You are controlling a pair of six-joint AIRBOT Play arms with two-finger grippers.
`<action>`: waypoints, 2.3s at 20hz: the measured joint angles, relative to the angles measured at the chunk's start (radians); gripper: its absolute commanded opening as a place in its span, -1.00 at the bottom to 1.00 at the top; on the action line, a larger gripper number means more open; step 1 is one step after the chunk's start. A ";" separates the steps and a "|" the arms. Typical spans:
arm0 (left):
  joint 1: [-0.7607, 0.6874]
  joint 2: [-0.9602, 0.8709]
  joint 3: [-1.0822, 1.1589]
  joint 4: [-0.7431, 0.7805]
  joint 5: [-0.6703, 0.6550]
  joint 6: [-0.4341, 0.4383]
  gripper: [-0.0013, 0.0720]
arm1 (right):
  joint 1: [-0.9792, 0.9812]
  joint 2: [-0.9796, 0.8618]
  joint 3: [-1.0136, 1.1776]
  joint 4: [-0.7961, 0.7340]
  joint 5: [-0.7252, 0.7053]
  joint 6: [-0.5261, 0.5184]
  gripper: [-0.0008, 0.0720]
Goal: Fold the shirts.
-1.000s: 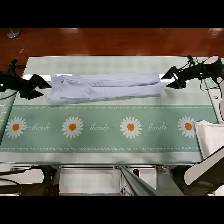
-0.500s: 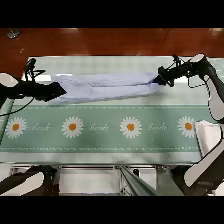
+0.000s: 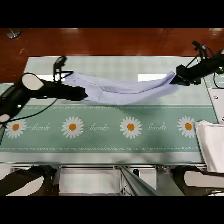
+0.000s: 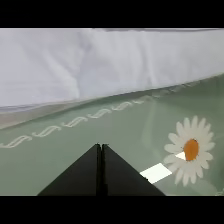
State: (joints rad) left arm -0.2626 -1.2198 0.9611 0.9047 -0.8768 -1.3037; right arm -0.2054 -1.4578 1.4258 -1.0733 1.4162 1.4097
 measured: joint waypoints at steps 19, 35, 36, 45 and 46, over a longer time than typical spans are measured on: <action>-0.610 -0.705 0.634 -0.124 0.079 -0.144 -0.90 | -0.049 0.786 -0.515 -0.006 -0.016 0.056 -0.90; 0.053 -0.183 0.455 0.084 -0.280 -0.137 -0.90 | 0.388 0.360 -0.169 0.019 -0.134 0.098 -0.90; 0.097 -0.085 0.378 0.097 -0.248 -0.137 -0.90 | 0.438 0.278 -0.099 0.018 -0.146 0.105 -0.90; 0.206 0.556 -0.236 0.063 -0.164 -0.146 -0.89 | 0.680 -0.398 0.526 0.082 -0.209 0.172 -0.90; 0.207 0.584 -0.272 0.054 -0.158 -0.153 -0.89 | 0.688 -0.449 0.559 0.109 -0.227 0.175 -0.90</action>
State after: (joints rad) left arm -0.0555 -0.6353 0.6891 0.9588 -1.0351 -1.4567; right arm 0.4828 -1.9072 1.9846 -0.9646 1.1896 1.5845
